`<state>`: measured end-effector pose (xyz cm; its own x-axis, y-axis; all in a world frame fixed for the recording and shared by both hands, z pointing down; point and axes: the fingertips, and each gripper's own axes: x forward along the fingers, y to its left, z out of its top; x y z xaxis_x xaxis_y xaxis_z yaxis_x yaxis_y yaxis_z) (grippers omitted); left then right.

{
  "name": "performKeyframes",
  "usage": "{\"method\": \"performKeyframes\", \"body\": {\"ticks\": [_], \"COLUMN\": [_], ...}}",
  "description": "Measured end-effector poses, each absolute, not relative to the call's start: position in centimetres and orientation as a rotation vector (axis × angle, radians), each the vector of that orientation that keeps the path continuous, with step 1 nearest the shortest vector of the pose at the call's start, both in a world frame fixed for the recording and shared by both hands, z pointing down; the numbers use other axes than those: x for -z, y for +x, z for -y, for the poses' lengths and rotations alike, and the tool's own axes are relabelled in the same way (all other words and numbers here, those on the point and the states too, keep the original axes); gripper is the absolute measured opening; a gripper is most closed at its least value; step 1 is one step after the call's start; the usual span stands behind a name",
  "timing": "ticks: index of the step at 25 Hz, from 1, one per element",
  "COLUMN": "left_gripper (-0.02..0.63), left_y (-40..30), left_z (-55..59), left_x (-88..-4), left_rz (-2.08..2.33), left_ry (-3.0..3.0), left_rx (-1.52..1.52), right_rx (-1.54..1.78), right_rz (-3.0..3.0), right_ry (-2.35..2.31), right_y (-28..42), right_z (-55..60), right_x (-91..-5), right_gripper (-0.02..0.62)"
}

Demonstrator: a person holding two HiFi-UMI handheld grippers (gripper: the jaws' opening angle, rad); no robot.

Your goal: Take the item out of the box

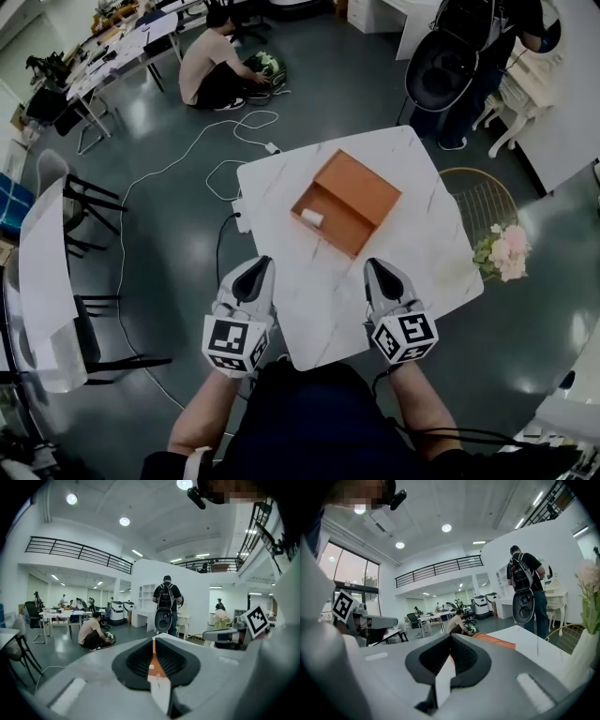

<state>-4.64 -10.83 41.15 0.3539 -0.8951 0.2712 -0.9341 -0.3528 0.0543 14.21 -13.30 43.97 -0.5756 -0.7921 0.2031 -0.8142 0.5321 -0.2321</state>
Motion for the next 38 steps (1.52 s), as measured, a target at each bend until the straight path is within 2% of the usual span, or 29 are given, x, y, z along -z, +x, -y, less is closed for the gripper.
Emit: {"method": "performKeyframes", "body": {"ticks": [18,24,28,33,38], "left_gripper": [0.020,0.020,0.020,0.020,0.020], "left_y": [-10.4,-12.1,-13.1,-14.9,-17.1], "left_z": [14.1,14.5,14.6,13.9,12.5], "left_x": [-47.6,-49.5,-50.3,-50.6,-51.5], "left_rz": [1.667,1.645,1.661,1.705,1.757], "left_ry": [2.237,2.190,2.156,2.103,2.023], "left_rx": [-0.356,-0.359,-0.358,-0.351,-0.353], "right_rx": [-0.498,-0.471,-0.533,-0.678,-0.682], "right_rz": [2.521,2.440,2.342,2.222,2.116], "right_ry": [1.166,0.929,0.741,0.613,0.556], "right_y": [9.4,5.9,4.4,3.3,3.3], "right_z": [23.0,25.3,27.0,28.2,28.8], "right_x": [-52.5,-55.6,-59.4,-63.9,-67.4], "right_gripper": [0.006,0.089,0.185,0.189,0.183]}}
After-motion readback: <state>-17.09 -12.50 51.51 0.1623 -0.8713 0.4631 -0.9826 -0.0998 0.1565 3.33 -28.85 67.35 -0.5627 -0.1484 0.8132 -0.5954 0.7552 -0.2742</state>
